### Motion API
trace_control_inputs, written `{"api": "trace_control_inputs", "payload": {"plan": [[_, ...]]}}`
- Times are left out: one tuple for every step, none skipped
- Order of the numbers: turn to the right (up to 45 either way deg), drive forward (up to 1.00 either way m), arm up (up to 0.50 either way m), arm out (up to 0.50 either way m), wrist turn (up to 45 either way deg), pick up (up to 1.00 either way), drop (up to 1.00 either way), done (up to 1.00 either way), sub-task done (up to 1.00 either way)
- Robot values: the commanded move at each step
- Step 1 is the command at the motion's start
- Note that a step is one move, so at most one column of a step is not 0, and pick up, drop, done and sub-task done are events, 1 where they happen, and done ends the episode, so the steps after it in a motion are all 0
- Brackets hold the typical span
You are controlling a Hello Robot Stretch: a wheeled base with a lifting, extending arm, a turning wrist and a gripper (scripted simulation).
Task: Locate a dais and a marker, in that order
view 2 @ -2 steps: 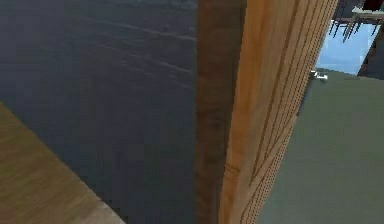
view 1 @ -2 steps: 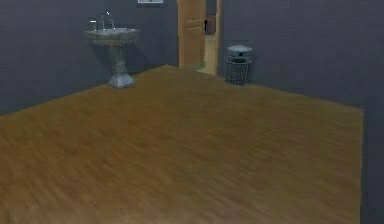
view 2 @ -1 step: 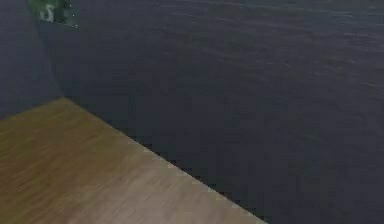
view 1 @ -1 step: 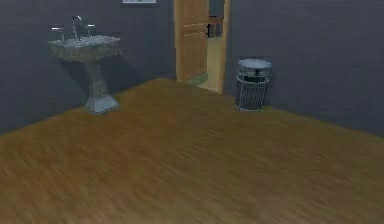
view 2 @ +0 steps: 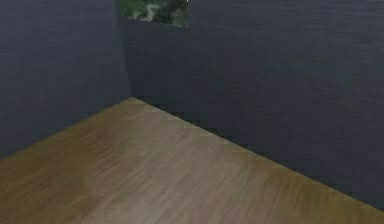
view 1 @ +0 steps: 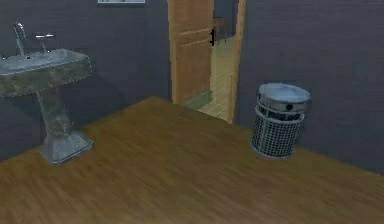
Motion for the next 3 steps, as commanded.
{"api": "trace_control_inputs", "payload": {"plan": [[-3.0, 0.0, 0.0, 0.0, 0.0, 0.0, 0.0, 0.0, 0.0], [0.0, 1.0, 0.0, 0.0, 0.0, 0.0, 0.0, 0.0, 0.0], [0.0, 1.0, 0.0, 0.0, 0.0, 0.0, 0.0, 0.0, 0.0]]}}
